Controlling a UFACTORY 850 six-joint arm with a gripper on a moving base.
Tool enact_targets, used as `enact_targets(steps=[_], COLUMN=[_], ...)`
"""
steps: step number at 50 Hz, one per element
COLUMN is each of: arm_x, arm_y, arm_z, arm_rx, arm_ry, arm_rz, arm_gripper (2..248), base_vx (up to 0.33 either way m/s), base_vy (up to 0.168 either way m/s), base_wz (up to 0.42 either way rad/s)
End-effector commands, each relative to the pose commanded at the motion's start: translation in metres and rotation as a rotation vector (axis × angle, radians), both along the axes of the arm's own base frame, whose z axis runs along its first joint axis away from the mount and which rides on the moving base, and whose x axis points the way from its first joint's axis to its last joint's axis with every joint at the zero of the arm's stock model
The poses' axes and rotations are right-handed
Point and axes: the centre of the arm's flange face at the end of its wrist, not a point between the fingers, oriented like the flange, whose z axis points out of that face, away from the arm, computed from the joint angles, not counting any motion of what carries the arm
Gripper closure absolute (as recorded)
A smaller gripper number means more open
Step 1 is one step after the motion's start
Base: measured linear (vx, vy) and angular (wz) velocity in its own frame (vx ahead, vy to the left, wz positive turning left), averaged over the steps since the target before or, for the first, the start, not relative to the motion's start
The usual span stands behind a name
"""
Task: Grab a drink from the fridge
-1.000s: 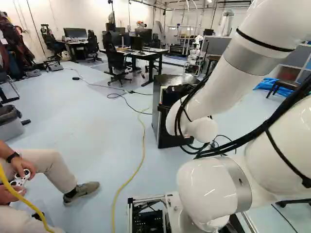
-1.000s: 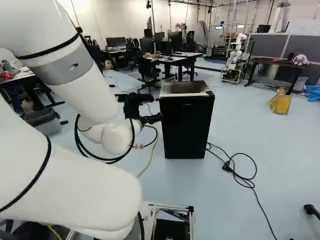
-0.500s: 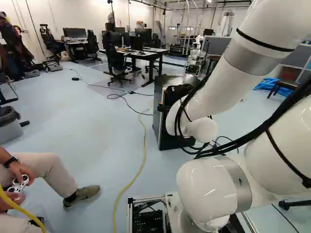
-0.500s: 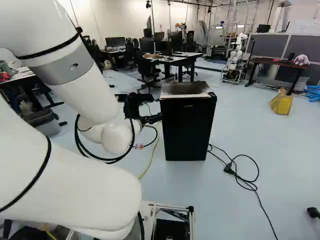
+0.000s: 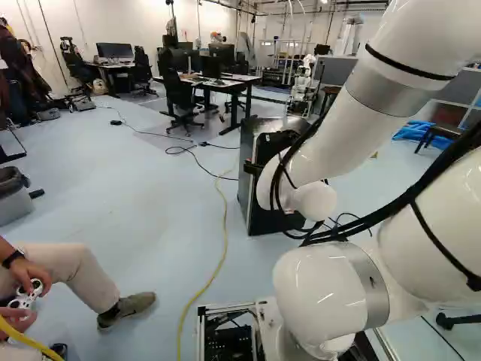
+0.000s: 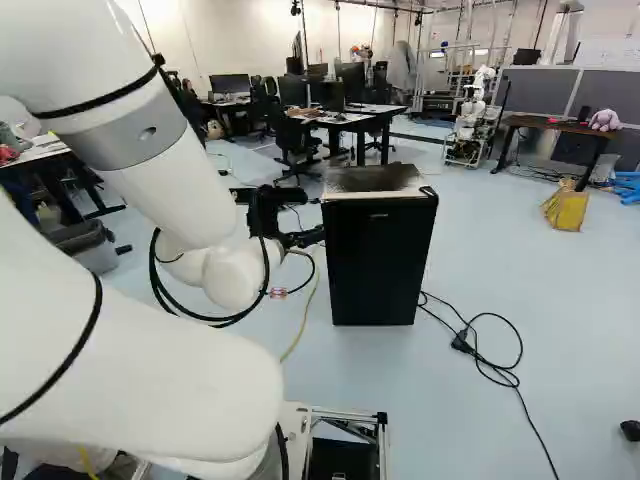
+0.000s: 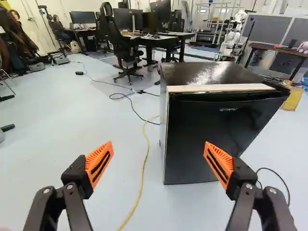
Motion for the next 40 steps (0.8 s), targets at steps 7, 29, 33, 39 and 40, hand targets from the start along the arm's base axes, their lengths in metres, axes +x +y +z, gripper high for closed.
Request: enact_targets(steps=[7, 29, 33, 39, 40], arm_x=[0.0, 0.0, 0.0, 0.0, 0.0], arm_y=[0.0, 0.0, 0.0, 0.0, 0.0], arm_z=[0.0, 0.0, 0.0, 0.0, 0.0], arm_rx=[0.0, 0.0, 0.0, 0.0, 0.0], arm_ry=[0.0, 0.0, 0.0, 0.0, 0.0], arm_rz=[0.0, 0.0, 0.0, 0.0, 0.0], arm_gripper=[3, 3, 3, 3, 3], base_vx=[0.055, 0.055, 0.054, 0.055, 0.052], base_vy=[0.023, 0.023, 0.023, 0.024, 0.022], base_wz=[-0.008, -0.008, -0.011, -0.006, -0.005])
